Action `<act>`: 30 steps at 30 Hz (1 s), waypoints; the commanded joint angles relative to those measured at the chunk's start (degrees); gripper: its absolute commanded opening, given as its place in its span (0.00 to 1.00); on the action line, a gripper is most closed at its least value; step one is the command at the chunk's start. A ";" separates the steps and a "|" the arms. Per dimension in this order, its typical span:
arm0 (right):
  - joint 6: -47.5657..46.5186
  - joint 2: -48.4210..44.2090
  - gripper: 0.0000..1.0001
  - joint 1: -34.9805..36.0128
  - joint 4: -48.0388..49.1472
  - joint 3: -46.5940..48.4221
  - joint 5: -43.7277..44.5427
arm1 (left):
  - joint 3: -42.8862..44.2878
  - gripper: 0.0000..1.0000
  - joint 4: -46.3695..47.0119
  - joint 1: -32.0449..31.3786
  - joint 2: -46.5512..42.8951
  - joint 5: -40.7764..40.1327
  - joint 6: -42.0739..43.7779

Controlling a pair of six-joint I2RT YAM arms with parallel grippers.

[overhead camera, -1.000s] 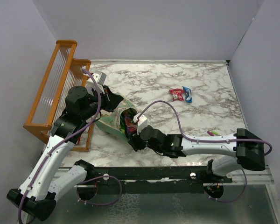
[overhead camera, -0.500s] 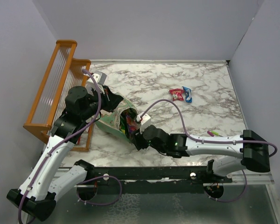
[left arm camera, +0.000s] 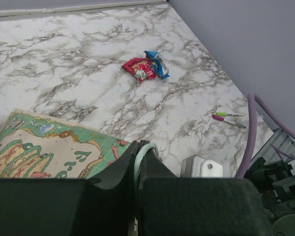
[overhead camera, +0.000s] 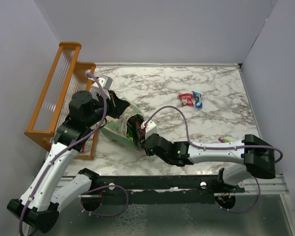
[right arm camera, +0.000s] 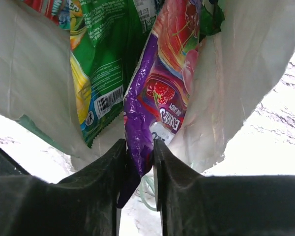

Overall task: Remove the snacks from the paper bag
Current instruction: Take out the snack from the paper bag.

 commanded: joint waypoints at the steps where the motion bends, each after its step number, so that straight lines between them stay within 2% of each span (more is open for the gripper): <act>1: -0.88 1.41 0.23 0.08 0.43 2.56 2.94 | 1.71 0.00 1.88 -0.01 -1.05 0.50 0.62; 8: -0.85 -3.09 0.01 0.02 0.01 1.62 1.43 | 1.27 0.00 2.17 0.04 -1.05 0.56 0.49; 16: -0.40 -12.19 0.01 0.04 -1.54 0.33 -0.31 | 0.51 0.00 2.13 0.04 -1.21 0.15 0.42; 24: -6.17 -25.99 0.01 0.06 3.08 -3.98 -10.11 | -0.29 0.00 2.75 0.04 -1.05 0.58 -0.28; 30: -6.11 -33.51 0.01 0.05 -4.92 -4.83 -8.00 | -0.07 0.00 2.59 0.04 -0.97 0.62 -0.04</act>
